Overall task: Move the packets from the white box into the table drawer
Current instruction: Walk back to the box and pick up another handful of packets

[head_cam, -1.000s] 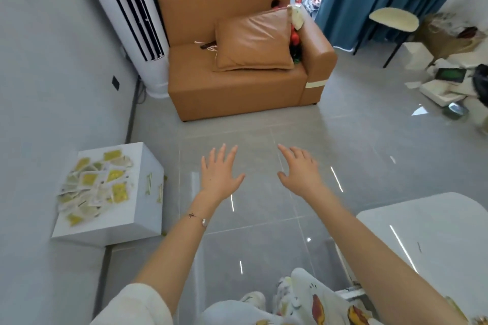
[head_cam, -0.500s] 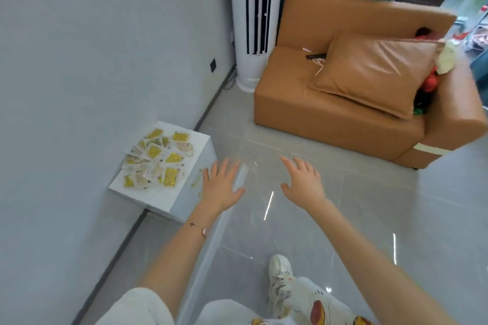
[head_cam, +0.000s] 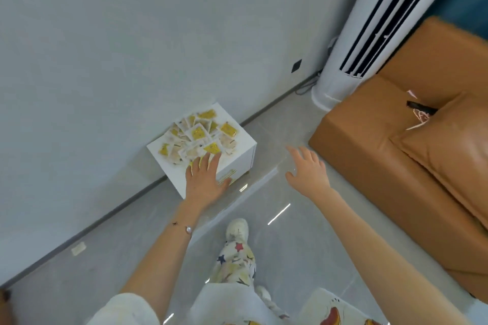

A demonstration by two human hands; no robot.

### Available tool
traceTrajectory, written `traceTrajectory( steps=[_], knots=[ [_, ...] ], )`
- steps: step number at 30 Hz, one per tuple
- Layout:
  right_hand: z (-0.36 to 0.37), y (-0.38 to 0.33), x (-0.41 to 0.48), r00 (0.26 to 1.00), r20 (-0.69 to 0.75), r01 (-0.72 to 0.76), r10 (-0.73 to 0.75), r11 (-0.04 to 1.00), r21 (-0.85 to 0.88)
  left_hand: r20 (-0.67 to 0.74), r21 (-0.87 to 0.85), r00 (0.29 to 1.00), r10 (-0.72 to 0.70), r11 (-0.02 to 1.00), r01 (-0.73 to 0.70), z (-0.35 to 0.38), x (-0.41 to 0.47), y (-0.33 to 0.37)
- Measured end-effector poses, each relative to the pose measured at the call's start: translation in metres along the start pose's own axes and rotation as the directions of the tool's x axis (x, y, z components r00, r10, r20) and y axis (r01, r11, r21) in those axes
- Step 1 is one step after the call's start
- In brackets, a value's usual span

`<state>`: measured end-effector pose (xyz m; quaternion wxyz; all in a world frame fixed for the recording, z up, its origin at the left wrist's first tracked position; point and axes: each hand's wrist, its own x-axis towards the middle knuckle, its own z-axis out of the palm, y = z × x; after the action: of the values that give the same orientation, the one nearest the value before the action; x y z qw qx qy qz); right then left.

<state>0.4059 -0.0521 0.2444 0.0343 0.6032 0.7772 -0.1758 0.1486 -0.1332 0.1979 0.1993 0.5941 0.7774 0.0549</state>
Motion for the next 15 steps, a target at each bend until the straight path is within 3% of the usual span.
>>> traceTrajectory(
  steps=[7, 15],
  knots=[
    [0.004, -0.015, 0.129, 0.994, 0.106, 0.018, -0.016, 1.0, -0.016, 0.028, -0.029, 0.981, -0.191, 0.981, 0.192, 0.004, 0.088, -0.063],
    [0.01, -0.04, 0.247, 0.97, 0.237, 0.045, -0.052, 0.998, 0.032, 0.127, -0.108, 0.908, -0.399, 0.904, 0.413, -0.004, 0.154, -0.109]
  ],
)
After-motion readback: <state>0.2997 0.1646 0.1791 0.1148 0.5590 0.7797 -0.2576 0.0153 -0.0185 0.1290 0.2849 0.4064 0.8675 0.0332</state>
